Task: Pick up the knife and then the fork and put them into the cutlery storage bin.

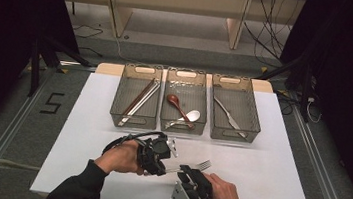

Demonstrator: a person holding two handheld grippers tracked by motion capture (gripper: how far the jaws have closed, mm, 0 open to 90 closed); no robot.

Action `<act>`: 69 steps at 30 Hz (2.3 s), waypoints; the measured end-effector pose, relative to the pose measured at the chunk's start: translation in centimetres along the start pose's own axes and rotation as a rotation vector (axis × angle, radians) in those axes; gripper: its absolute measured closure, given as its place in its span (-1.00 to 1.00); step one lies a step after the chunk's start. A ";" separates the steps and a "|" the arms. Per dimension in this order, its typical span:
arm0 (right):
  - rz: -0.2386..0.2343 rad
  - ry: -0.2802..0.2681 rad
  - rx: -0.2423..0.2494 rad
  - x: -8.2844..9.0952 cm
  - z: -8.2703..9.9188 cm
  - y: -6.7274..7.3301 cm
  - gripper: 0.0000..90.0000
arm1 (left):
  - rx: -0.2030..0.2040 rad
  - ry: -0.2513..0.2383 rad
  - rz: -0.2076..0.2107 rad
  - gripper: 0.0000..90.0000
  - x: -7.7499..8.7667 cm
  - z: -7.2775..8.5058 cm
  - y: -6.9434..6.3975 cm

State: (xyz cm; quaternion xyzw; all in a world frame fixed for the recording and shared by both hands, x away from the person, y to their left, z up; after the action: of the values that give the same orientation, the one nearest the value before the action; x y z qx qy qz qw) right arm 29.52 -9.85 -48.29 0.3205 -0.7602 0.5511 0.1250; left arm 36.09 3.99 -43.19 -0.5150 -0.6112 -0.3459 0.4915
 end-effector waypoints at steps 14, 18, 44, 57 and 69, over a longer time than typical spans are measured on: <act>0.018 0.001 0.099 0.0 0.0 0.3 0.90 | -0.003 0.000 0.019 0.77 0.0 0.0 -0.1; 0.017 0.006 0.121 0.0 0.1 0.4 0.94 | 0.002 -0.013 0.015 0.75 0.2 -0.1 -0.1; 0.069 0.068 0.024 0.5 3.3 -2.7 0.95 | 0.192 -0.271 -0.087 -0.30 4.0 3.1 2.8; 0.122 0.107 -0.113 0.8 5.4 -6.4 0.95 | 0.310 -0.443 -0.157 -0.47 4.5 5.9 3.8; 0.142 0.112 -0.234 0.5 6.2 -9.6 0.95 | 0.374 -0.518 -0.187 -0.48 4.7 7.9 4.1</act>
State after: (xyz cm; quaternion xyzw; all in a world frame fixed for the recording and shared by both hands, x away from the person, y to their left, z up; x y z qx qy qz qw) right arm 36.20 -17.50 -42.99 0.2179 -0.8318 0.4834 0.1642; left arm 38.22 13.60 -41.26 -0.4286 -0.8133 -0.1288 0.3718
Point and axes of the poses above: each handheld gripper's, and its own axes: x roughly backward along the jaws, z roughly out of its underside, y roughly to its left, the point moved 3 cm from there along -x, roughly forward along the jaws, and after that the axes turned 3 degrees about y, right-handed, at the moved point
